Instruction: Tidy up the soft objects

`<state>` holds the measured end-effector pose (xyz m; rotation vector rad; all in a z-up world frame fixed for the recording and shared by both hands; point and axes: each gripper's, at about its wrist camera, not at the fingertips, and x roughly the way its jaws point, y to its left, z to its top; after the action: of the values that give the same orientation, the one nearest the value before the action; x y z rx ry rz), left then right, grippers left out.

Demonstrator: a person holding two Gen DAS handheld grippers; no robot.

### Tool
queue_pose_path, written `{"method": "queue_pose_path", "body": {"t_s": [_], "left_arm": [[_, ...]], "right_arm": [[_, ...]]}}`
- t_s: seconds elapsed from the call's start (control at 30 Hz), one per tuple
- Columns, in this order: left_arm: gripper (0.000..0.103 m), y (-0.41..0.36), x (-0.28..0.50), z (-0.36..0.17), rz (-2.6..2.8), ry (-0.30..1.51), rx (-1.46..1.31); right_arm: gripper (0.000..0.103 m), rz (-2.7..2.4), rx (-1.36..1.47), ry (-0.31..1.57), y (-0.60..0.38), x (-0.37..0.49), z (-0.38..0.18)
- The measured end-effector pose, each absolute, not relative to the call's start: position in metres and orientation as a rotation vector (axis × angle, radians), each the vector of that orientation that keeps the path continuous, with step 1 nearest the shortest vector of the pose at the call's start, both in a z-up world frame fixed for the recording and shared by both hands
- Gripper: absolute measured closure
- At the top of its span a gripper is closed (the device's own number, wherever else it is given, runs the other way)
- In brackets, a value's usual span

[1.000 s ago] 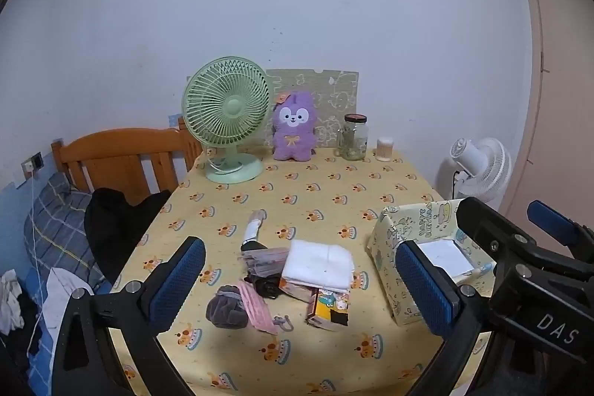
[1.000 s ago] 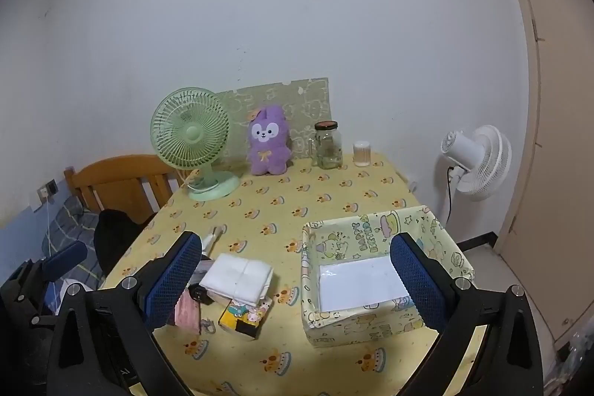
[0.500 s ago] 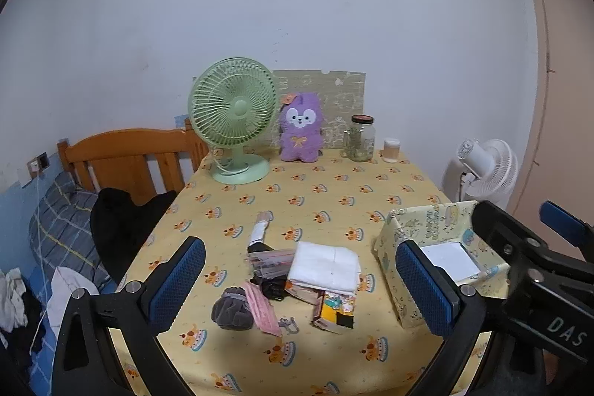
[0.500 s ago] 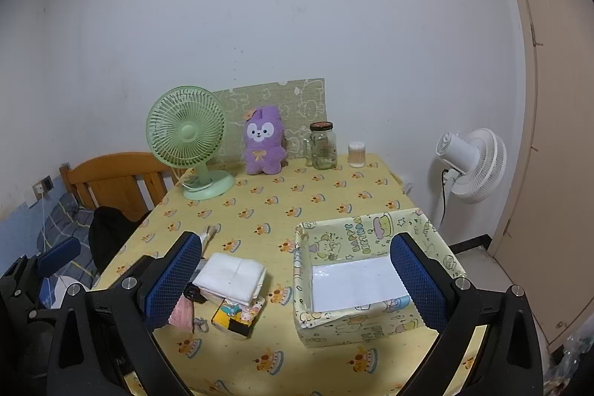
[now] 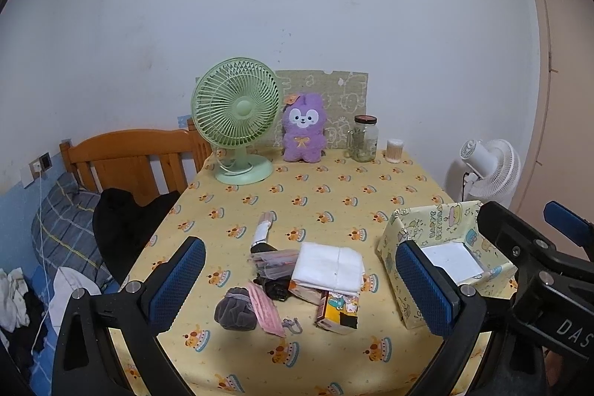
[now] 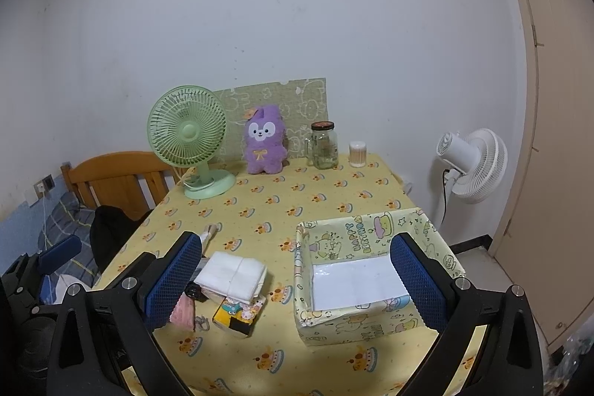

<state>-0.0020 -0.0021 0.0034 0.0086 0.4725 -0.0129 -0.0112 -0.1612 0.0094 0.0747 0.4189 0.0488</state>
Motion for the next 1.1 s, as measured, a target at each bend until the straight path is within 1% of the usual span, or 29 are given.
{"method": "queue_pose_path", "body": {"t_s": [1.1], "left_arm": [[0.0,-0.0014,-0.0021,0.0061,-0.016,0.467,0.006]], "right_arm": [[0.001,0.049,0.069,0.423,-0.1592,-0.0117,0.0092]]}}
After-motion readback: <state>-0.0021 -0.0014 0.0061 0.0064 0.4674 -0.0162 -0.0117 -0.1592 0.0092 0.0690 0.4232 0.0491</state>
